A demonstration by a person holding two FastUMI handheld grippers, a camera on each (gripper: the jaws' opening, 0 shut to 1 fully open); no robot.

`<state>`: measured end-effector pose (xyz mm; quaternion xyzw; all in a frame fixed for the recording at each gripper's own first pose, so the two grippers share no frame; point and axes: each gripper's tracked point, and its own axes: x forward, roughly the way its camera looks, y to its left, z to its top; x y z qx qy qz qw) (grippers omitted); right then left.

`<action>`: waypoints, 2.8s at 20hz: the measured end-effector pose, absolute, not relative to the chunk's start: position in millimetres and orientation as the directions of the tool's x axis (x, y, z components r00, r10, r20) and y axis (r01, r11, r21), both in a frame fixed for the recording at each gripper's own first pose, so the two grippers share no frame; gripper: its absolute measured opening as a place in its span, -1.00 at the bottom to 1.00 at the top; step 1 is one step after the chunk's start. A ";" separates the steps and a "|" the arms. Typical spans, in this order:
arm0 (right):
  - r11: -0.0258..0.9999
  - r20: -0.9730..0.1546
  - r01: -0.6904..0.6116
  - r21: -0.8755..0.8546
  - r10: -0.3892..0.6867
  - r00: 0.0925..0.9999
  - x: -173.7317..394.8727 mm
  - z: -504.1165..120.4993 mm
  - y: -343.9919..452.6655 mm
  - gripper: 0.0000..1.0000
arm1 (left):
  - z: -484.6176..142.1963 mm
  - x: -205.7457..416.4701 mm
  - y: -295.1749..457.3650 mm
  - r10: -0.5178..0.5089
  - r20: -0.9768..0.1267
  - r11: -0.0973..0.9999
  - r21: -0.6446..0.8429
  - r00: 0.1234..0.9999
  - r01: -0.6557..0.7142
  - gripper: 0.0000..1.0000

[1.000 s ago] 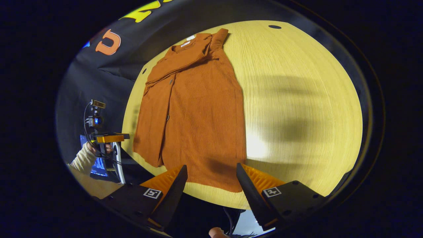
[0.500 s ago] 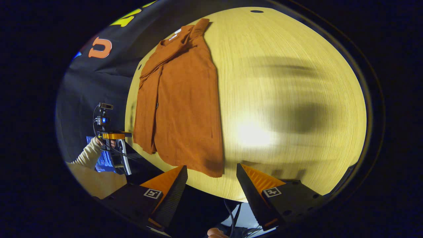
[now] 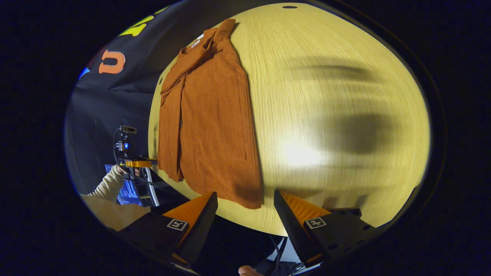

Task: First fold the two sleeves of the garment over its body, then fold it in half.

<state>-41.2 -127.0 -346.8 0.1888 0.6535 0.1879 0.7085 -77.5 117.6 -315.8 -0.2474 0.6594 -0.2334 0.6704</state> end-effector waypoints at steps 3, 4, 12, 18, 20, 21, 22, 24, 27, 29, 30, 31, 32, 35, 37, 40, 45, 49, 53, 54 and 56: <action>0.848 -0.846 -0.032 0.529 0.530 0.057 -38.6 -348.3 -116.1 0.84 | -317.9 -71.4 109.5 -0.642 -0.765 0.766 -0.642 0.053 0.014 0.89; 0.847 -0.845 -0.029 0.532 0.532 0.052 -36.8 -350.2 -112.3 0.83 | -326.0 -73.6 106.5 -0.614 -0.788 0.790 -0.612 0.042 0.039 0.89; 0.840 -0.841 0.049 0.540 0.537 0.071 -32.1 -363.2 -110.0 0.36 | -324.1 -79.6 97.6 -0.556 -0.831 0.830 -0.556 -0.017 0.049 0.05; 0.852 -0.850 -0.013 0.524 0.524 0.061 -32.3 -366.1 -115.5 -0.34 | -328.1 -74.3 89.0 -0.516 -0.856 0.853 -0.516 -0.023 0.074 -0.12; 0.865 -0.863 -0.060 0.498 0.501 0.059 -29.7 -367.8 -118.5 -0.34 | -330.6 -73.5 92.4 -0.510 -0.859 0.857 -0.511 -0.026 0.060 -0.37; 0.865 -0.865 -0.069 0.496 0.500 0.050 -31.5 -368.6 -118.1 -0.82 | -330.5 -74.3 93.0 -0.513 -0.858 0.857 -0.514 -0.026 0.047 -0.45; 0.864 -0.863 -0.075 0.499 0.503 0.047 -30.9 -366.8 -113.3 -0.77 | -331.8 -75.4 91.3 -0.518 -0.855 0.854 -0.519 -0.022 0.038 -0.63; 0.854 -0.854 -0.087 0.513 0.518 0.049 -30.0 -365.3 -108.5 -0.77 | -330.8 -79.6 88.3 -0.551 -0.834 0.833 -0.551 -0.010 0.045 -0.81; 0.846 -0.847 -0.108 0.522 0.529 0.054 -28.0 -364.9 -104.3 -0.87 | -330.2 -77.1 84.3 -0.585 -0.811 0.811 -0.585 0.000 0.017 -0.89; 0.838 -0.836 -0.072 0.541 0.545 0.067 -29.1 -371.6 -98.1 -0.88 | -330.7 -78.1 86.3 -0.581 -0.814 0.814 -0.581 0.009 0.006 -0.94; 0.838 -0.834 -0.065 0.542 0.546 0.075 -26.1 -365.4 -101.2 -0.94 | -330.5 -77.9 85.9 -0.575 -0.818 0.818 -0.575 0.018 0.002 -0.94; 0.840 -0.836 -0.073 0.538 0.542 0.084 -25.7 -364.9 -101.3 -0.95 | -328.9 -76.9 85.4 -0.567 -0.823 0.824 -0.567 0.032 0.014 -0.93; 0.847 -0.842 -0.090 0.524 0.531 0.091 -26.3 -365.7 -102.1 -0.94 | -323.7 -72.4 78.0 -0.583 -0.811 0.812 -0.583 0.047 0.027 -0.94; 0.827 -0.818 -0.110 0.552 0.562 0.119 -25.5 -344.6 -95.1 -0.94 | -306.9 -54.3 63.4 -0.622 -0.770 0.782 -0.618 0.139 0.077 -0.94; 0.793 -0.777 -0.124 0.597 0.609 0.156 -16.4 -320.5 -83.7 -0.94 | -295.1 -42.9 52.4 -0.645 -0.744 0.762 -0.641 0.173 0.087 -0.94; 0.761 -0.732 -0.165 0.627 0.648 0.211 9.1 -285.8 -69.2 -0.95 | -272.5 -15.4 48.8 -0.675 -0.694 0.731 -0.675 0.253 0.100 -0.94; 0.727 -0.679 -0.264 0.634 0.687 0.258 69.4 -232.3 -33.6 -0.89 | -224.5 44.1 43.6 -0.678 -0.637 0.720 -0.675 0.367 0.159 -0.94; 0.718 -0.665 -0.330 0.613 0.695 0.275 119.9 -208.8 -10.4 -0.95 | -202.3 99.4 30.5 -0.684 -0.608 0.716 -0.666 0.402 0.209 -0.94; 0.716 -0.649 -0.363 0.597 0.696 0.308 172.4 -189.8 1.8 -0.94 | -181.8 163.8 30.2 -0.666 -0.584 0.726 -0.650 0.464 0.224 -0.94; 0.716 -0.640 -0.366 0.594 0.697 0.325 188.9 -185.5 4.9 -0.94 | -179.1 181.1 30.9 -0.656 -0.581 0.732 -0.646 0.482 0.218 -0.94; 0.708 -0.618 -0.378 0.596 0.705 0.348 222.0 -176.9 9.6 -0.94 | -173.9 214.0 32.4 -0.646 -0.569 0.733 -0.649 0.509 0.205 -0.94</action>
